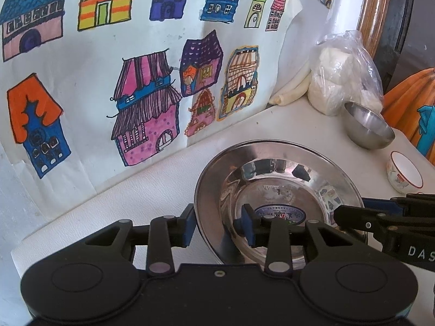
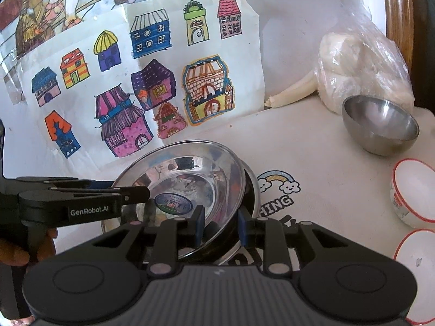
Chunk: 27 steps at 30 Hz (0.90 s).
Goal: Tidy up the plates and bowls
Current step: 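Lower the logo plate onto the large plate and open both tools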
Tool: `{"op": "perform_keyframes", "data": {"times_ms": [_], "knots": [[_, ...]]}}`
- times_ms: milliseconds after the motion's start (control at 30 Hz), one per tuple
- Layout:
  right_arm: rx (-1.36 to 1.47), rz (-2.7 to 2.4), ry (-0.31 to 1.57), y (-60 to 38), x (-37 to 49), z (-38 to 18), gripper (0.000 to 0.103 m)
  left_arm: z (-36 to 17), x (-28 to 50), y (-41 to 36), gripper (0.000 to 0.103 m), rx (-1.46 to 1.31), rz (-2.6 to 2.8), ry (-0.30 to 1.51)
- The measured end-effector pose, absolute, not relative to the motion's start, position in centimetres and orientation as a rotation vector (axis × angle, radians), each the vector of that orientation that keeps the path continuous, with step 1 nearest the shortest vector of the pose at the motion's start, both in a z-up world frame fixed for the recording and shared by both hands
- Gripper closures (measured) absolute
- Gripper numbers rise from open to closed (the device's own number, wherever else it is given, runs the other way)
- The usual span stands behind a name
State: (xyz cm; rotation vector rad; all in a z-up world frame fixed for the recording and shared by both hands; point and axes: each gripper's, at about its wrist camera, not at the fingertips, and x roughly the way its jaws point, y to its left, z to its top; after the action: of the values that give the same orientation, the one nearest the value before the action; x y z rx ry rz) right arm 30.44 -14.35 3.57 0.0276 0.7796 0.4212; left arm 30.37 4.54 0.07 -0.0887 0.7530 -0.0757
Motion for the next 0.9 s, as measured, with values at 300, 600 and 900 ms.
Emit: {"op": "perform_keyframes", "data": {"times_ms": [300, 600, 900], "knots": [[0.018, 0.436, 0.773, -14.5, 30.2, 3.7, 0.071, 0.2, 30.2, 4.6, 0.053, -0.090, -0.074, 0.748], [-0.014, 0.417, 0.732, -14.4, 29.6, 4.2, 0.061, 0.8, 30.0, 4.5, 0.043, -0.080, -0.062, 0.737], [0.031, 0.399, 0.693, -16.3, 28.9, 5.0, 0.023, 2.4, 29.2, 4.4, 0.009, -0.086, -0.041, 0.673]]}}
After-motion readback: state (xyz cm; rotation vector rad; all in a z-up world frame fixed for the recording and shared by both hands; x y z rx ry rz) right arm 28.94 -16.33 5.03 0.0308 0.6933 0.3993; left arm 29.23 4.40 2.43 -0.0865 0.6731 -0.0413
